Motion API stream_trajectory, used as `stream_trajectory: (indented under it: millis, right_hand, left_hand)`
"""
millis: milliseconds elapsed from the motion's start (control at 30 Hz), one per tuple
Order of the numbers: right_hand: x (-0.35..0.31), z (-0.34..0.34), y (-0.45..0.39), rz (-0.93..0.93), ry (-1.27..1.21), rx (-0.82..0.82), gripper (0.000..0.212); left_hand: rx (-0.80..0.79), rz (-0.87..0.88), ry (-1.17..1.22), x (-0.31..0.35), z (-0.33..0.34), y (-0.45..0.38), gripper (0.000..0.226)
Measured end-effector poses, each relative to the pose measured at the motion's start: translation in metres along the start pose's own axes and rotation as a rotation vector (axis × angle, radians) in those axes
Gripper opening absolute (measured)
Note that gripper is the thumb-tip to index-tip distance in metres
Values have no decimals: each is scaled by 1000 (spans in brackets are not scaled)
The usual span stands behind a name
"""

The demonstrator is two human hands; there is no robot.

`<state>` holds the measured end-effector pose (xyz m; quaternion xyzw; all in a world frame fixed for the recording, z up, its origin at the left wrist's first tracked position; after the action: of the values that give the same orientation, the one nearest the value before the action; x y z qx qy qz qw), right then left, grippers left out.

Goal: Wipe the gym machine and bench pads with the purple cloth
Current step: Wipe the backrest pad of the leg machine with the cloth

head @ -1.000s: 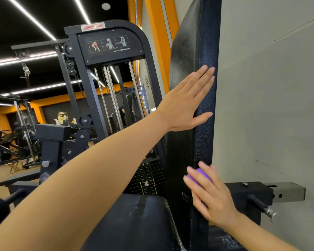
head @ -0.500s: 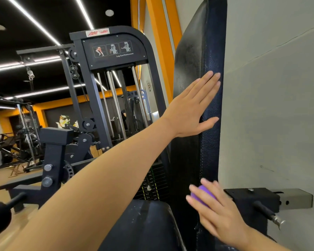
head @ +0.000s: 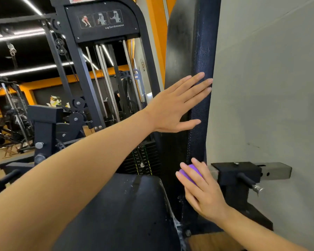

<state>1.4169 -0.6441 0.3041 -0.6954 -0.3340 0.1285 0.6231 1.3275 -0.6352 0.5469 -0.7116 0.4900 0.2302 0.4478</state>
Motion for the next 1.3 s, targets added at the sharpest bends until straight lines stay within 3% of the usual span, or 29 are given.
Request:
stream_trajectory:
  millis: [100, 233, 333, 433, 567, 667, 767, 933, 1133, 1300]
  right_hand:
    - [-21, 10, 45, -109, 82, -116, 51]
    - [-7, 1, 8, -108, 91, -75, 45]
    - [13, -5, -37, 140, -9, 75, 44]
    - [-3, 5, -23, 346, -104, 141, 52]
    - [-52, 22, 53, 281, -34, -20, 51]
    - [-49, 21, 54, 228, 24, -61, 45]
    - [-28, 9, 13, 250, 9, 25, 43]
    - [-17, 13, -17, 502, -59, 179, 45]
    - [-66, 30, 89, 257, 14, -100, 52]
    - [-47, 19, 41, 274, -1, -21, 48]
  left_hand:
    - [-37, 19, -16, 15, 10, 12, 75]
    - [-8, -15, 11, 22, 13, 16, 74]
    - [5, -24, 24, 23, 14, 15, 71]
    - [11, -29, 32, 24, 15, 15, 69]
    - [8, -38, 25, 25, 16, 16, 70]
    - [1, -63, 25, 27, 15, 15, 70]
    - [3, -67, 32, 28, 16, 16, 70]
    - [17, -70, 51, 27, 15, 16, 69]
    - [23, -95, 39, 32, 16, 16, 69]
    - [67, -146, 75, 39, 22, 16, 69]
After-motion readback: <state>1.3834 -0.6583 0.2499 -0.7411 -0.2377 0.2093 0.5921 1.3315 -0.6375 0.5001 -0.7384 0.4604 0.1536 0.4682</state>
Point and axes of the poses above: each hand's wrist, its own y-axis away from the middle knuckle, its own z-axis out of the palm, x = y × z, the point moved 3 cm from there along -y, towards the middle knuckle, and after that the axes turned 7 degrees about y, right-handed, at the moved point
